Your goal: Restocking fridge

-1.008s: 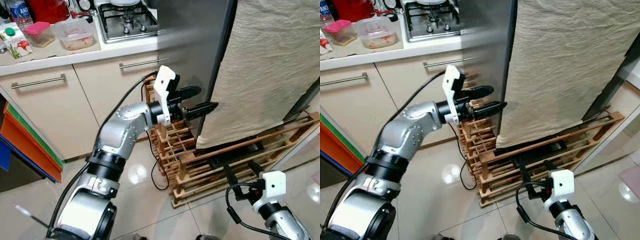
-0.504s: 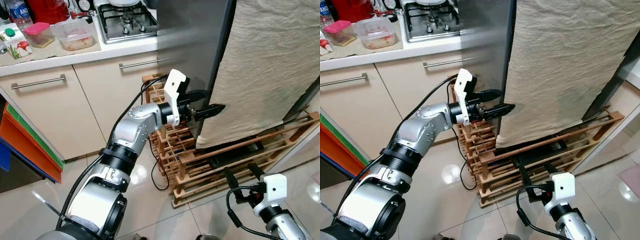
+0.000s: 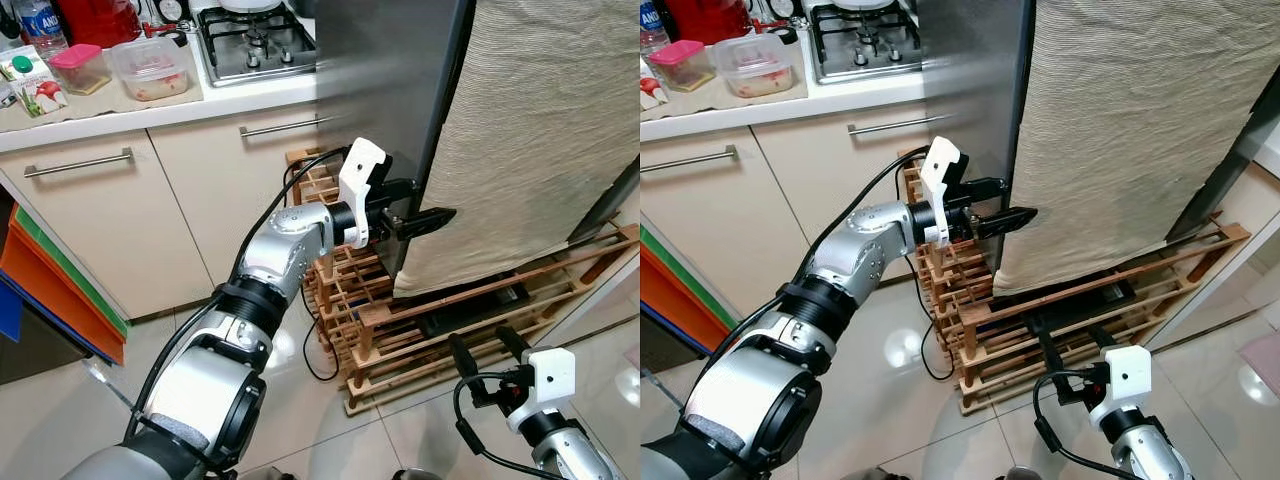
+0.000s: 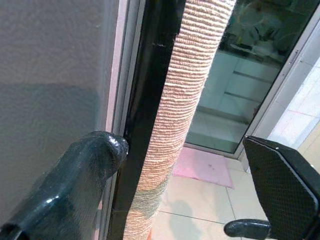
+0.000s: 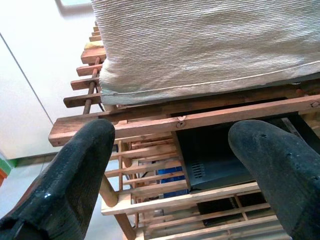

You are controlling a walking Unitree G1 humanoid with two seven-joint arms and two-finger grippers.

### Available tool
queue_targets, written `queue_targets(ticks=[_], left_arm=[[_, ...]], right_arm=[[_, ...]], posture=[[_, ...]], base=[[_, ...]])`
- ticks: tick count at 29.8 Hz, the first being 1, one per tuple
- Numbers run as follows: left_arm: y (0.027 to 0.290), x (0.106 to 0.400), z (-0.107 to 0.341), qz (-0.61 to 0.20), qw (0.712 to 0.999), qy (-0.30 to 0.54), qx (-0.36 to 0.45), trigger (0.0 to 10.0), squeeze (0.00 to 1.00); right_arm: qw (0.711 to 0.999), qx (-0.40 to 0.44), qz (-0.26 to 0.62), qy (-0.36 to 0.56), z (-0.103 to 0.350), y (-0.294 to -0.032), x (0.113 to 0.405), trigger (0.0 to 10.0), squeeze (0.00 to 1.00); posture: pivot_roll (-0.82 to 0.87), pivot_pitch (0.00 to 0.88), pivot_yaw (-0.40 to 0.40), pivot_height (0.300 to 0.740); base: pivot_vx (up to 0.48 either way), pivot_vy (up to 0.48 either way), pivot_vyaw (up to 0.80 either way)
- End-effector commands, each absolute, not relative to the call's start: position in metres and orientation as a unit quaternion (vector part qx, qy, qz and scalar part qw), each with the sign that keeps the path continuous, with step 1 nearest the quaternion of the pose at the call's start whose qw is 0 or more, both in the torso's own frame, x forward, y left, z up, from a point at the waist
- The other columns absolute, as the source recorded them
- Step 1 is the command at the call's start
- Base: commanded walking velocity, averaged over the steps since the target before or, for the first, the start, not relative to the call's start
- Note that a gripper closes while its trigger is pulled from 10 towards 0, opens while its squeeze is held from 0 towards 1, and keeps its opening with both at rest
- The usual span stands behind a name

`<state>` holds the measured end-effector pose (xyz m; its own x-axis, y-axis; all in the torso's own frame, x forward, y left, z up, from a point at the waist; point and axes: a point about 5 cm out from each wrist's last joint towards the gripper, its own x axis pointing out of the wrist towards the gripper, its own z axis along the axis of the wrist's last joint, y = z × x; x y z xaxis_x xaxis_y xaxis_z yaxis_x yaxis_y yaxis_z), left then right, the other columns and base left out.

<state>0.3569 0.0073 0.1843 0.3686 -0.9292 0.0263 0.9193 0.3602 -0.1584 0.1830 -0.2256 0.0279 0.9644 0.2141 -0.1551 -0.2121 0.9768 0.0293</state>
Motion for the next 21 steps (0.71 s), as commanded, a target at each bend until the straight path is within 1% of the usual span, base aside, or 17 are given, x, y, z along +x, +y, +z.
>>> queue_targets(ticks=[1, 6, 10, 13, 16, 21], left_arm=[[0.007, 0.362, 0.193, -0.552, 0.831, 0.019, -0.063, 10.0, 0.00], [0.001, 0.360, 0.191, -0.556, 0.829, 0.019, -0.061, 10.0, 0.00], [-0.013, 0.354, 0.190, -0.570, 0.819, 0.020, -0.063, 10.0, 0.00], [-0.031, 0.342, 0.193, -0.599, 0.796, 0.018, -0.090, 10.0, 0.00], [-0.042, 0.333, 0.193, -0.616, 0.781, 0.021, -0.102, 10.0, 0.00], [-0.047, 0.328, 0.195, -0.626, 0.769, 0.029, -0.123, 10.0, 0.00]], right_arm=[[0.991, 0.004, 0.111, 0.072, 0.033, -0.228, 0.183, 10.0, 0.00], [0.991, 0.003, 0.111, 0.073, 0.033, -0.228, 0.183, 10.0, 0.00], [0.991, 0.002, 0.113, 0.073, 0.033, -0.228, 0.183, 10.0, 0.00], [0.991, 0.002, 0.114, 0.073, 0.033, -0.228, 0.183, 10.0, 0.00], [0.991, 0.003, 0.115, 0.075, 0.033, -0.229, 0.182, 10.0, 0.00], [0.990, 0.003, 0.115, 0.076, 0.033, -0.229, 0.183, 10.0, 0.00]], posture=[[-0.17, 0.036, 0.075, 0.740], [-0.17, 0.038, 0.074, 0.740], [-0.17, 0.040, 0.073, 0.740], [-0.17, 0.041, 0.072, 0.740], [-0.17, 0.041, 0.072, 0.740], [-0.17, 0.041, 0.072, 0.740]], base=[[0.000, 0.000, 0.00], [0.000, 0.000, 0.00], [0.000, 0.000, 0.00], [0.000, 0.000, 0.00], [0.000, 0.000, 0.00], [0.000, 0.000, 0.00]])
